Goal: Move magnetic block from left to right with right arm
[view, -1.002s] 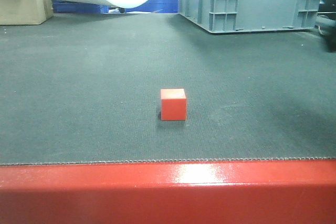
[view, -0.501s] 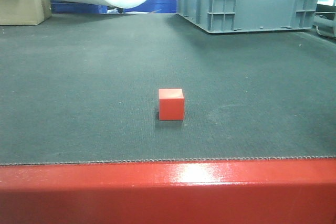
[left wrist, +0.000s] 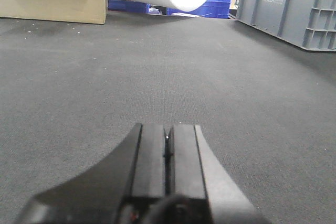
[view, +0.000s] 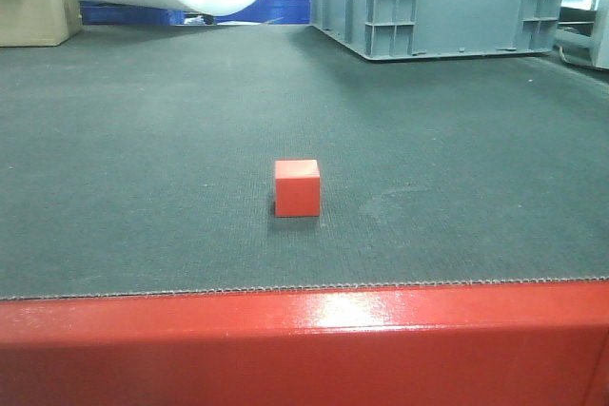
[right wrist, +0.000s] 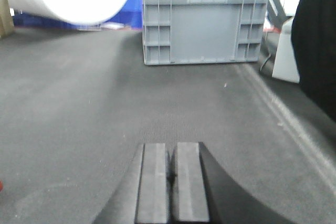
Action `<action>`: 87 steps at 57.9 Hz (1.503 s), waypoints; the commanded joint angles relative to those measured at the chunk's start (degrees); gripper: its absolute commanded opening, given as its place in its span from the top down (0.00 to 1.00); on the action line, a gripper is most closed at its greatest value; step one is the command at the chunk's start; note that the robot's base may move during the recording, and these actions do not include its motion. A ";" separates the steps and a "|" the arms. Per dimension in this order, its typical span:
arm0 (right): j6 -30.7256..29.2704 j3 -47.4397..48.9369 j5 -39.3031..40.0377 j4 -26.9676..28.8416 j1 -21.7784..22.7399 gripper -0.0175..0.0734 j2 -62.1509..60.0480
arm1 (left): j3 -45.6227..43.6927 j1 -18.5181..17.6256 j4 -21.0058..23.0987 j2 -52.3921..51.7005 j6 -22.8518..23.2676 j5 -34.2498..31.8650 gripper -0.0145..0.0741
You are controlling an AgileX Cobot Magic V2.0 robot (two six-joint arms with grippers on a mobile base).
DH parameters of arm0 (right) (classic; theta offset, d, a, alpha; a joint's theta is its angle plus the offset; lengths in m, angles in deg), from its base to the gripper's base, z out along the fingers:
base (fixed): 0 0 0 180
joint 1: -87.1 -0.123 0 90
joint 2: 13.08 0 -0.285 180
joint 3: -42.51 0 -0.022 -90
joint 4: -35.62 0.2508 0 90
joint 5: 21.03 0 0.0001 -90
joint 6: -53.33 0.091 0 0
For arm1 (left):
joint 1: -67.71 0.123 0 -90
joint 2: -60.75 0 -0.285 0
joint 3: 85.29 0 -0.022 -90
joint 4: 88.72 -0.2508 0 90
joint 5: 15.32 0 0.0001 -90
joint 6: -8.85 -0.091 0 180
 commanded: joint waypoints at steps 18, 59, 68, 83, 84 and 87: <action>-0.25 1.54 4.73 0.33 0.29 0.74 0.22 | 0.51 -0.32 0.15 -0.40 0.43 -4.78 0.98; 0.58 -12.11 10.95 -5.09 0.57 0.74 -10.61 | 0.51 -0.32 0.15 -0.40 0.43 -4.78 0.98; 0.58 -12.11 9.09 -5.09 0.57 0.74 -10.61 | 0.51 -0.32 0.15 -0.40 0.43 -4.78 0.98; 1.18 -12.11 9.28 -5.09 0.57 0.74 -10.61 | 0.51 -0.32 0.15 -0.40 0.43 -4.78 0.98; 1.39 -12.11 9.28 -5.09 0.57 0.74 -10.61 | 0.51 -0.32 0.15 -0.40 0.43 -4.78 0.98; 2.27 -12.11 9.28 -5.09 0.57 0.74 -10.61 | 0.51 -0.32 0.15 -0.40 0.43 -4.78 0.98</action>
